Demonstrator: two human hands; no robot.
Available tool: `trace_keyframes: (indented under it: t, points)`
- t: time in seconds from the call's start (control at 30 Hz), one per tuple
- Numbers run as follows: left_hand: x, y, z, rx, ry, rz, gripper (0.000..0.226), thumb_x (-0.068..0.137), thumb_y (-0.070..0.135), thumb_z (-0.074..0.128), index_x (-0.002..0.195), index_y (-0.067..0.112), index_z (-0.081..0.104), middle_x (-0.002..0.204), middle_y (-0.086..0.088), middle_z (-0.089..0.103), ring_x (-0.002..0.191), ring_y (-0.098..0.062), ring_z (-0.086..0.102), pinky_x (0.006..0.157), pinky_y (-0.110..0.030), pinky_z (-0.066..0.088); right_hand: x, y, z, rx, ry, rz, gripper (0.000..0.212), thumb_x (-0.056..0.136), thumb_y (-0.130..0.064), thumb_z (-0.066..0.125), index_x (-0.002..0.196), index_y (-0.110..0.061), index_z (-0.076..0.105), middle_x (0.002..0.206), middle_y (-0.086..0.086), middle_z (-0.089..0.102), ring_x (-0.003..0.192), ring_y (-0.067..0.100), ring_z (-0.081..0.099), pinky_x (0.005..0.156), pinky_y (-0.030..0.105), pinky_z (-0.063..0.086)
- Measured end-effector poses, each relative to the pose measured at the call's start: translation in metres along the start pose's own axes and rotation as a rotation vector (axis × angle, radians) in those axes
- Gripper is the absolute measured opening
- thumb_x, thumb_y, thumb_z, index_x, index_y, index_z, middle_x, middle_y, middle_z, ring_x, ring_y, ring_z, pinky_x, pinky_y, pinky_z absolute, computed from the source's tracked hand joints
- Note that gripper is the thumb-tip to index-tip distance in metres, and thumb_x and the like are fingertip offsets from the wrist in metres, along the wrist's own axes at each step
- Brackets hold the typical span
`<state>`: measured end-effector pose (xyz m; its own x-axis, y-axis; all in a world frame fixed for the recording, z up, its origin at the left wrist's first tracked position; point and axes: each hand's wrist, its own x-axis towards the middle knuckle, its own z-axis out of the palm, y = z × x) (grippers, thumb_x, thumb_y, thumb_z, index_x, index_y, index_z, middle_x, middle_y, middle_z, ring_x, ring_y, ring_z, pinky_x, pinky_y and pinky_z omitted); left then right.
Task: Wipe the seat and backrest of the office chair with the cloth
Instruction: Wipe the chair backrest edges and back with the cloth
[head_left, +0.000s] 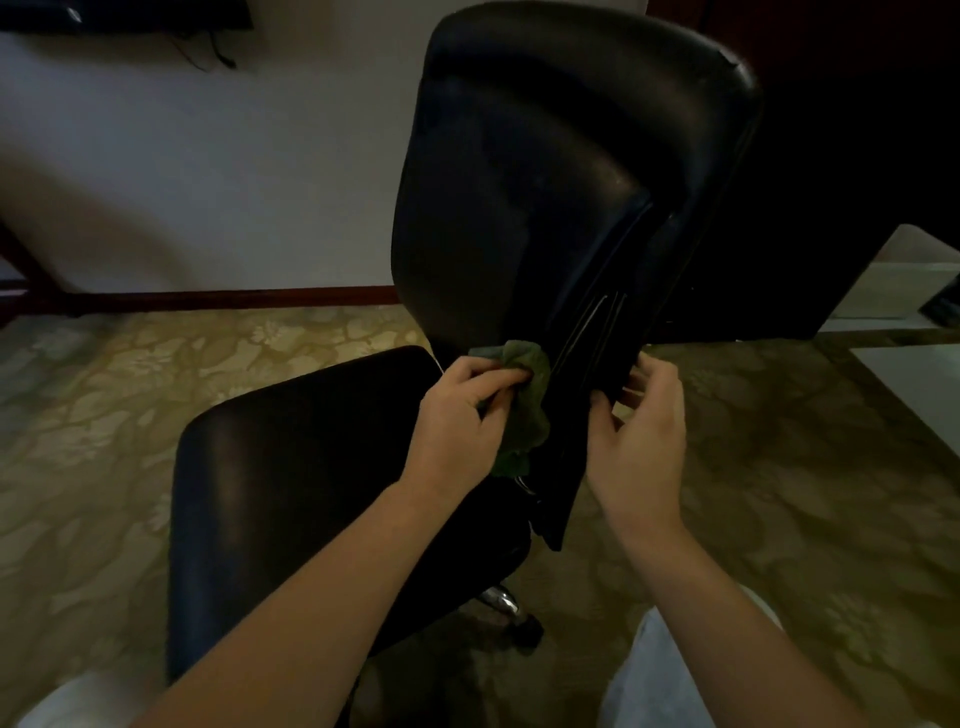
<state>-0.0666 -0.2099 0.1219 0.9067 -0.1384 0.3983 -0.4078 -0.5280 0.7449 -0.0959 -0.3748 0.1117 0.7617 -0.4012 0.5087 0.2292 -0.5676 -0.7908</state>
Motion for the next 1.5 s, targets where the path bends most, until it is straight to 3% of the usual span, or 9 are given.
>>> trace_keyframes:
  t: [0.13,0.33,0.53,0.73,0.9,1.07,1.3,1.37,1.5]
  points:
    - [-0.006,-0.014,-0.022,0.188,-0.162,-0.044,0.026,0.099,0.011,0.059,0.118,0.020,0.073,0.124,0.009,0.058,0.115,-0.004,0.054,0.102,-0.016,0.041,0.001,0.003,0.000,0.030,-0.032,0.018,0.034,0.093,-0.010,0.065,0.121,-0.020,0.049,0.118,-0.001,0.052,0.104,0.008,0.056,0.083,0.033,0.058]
    - [-0.010,-0.009,-0.021,0.021,0.019,-0.010,0.025,0.097,0.008,0.063,0.117,0.020,0.074,0.121,0.007,0.062,0.114,-0.003,0.057,0.099,-0.009,0.043,-0.005,0.012,0.000,-0.016,-0.088,0.039,0.037,0.092,-0.011,0.067,0.124,-0.017,0.049,0.119,0.003,0.053,0.103,0.010,0.056,0.077,0.009,0.049]
    - [0.009,0.017,-0.011,-0.002,0.080,0.141,0.026,0.095,0.006,0.065,0.117,0.016,0.074,0.120,0.004,0.063,0.113,0.000,0.055,0.099,-0.005,0.040,-0.005,0.018,0.001,-0.033,-0.090,0.034,0.036,0.094,-0.016,0.065,0.126,-0.019,0.048,0.117,0.001,0.051,0.102,0.014,0.057,0.078,0.041,0.059]
    - [-0.003,0.006,0.011,-0.049,0.086,0.069,0.024,0.096,0.007,0.065,0.116,0.016,0.074,0.124,0.004,0.062,0.117,-0.004,0.058,0.101,-0.016,0.048,-0.007,0.017,0.001,-0.025,-0.071,0.035,0.036,0.093,-0.011,0.065,0.125,-0.016,0.050,0.114,-0.001,0.051,0.101,0.013,0.056,0.081,0.040,0.057]
    - [-0.012,-0.010,0.011,-0.069,0.038,-0.015,0.023,0.095,0.007,0.065,0.111,0.020,0.076,0.118,0.010,0.064,0.113,-0.001,0.059,0.099,-0.015,0.048,-0.007,0.016,0.001,-0.033,-0.082,0.021,0.035,0.093,-0.013,0.064,0.125,-0.017,0.049,0.115,0.001,0.050,0.101,0.012,0.055,0.081,0.037,0.057]
    - [-0.010,-0.022,-0.004,-0.044,-0.064,-0.115,0.024,0.096,0.006,0.063,0.113,0.018,0.075,0.117,0.007,0.067,0.112,-0.004,0.061,0.103,-0.028,0.051,-0.007,0.015,0.000,-0.029,-0.084,0.031,0.034,0.094,-0.015,0.064,0.125,-0.017,0.049,0.116,0.001,0.051,0.100,0.009,0.054,0.081,0.031,0.055]
    - [0.008,0.000,-0.010,-0.058,0.077,0.005,0.029,0.096,0.008,0.063,0.120,0.023,0.072,0.125,0.009,0.063,0.119,0.001,0.055,0.104,-0.012,0.042,-0.007,0.015,0.001,-0.033,-0.098,0.056,0.036,0.094,-0.015,0.065,0.126,-0.020,0.049,0.118,0.000,0.051,0.099,0.007,0.056,0.073,0.009,0.044]
    - [0.009,0.005,-0.003,-0.048,0.054,0.017,0.030,0.098,0.010,0.062,0.123,0.022,0.071,0.128,0.009,0.061,0.119,0.001,0.054,0.103,-0.008,0.040,-0.007,0.016,0.001,-0.028,-0.090,0.048,0.036,0.094,-0.013,0.064,0.127,-0.019,0.049,0.118,0.001,0.052,0.100,0.006,0.055,0.074,0.010,0.045]
    - [-0.004,-0.004,0.011,-0.078,0.099,0.021,0.028,0.097,0.008,0.062,0.122,0.016,0.071,0.124,0.010,0.059,0.116,0.001,0.056,0.101,-0.013,0.047,-0.008,0.017,0.003,-0.011,-0.082,0.048,0.039,0.094,-0.011,0.064,0.129,-0.019,0.048,0.118,-0.003,0.049,0.103,0.008,0.055,0.080,0.021,0.053]
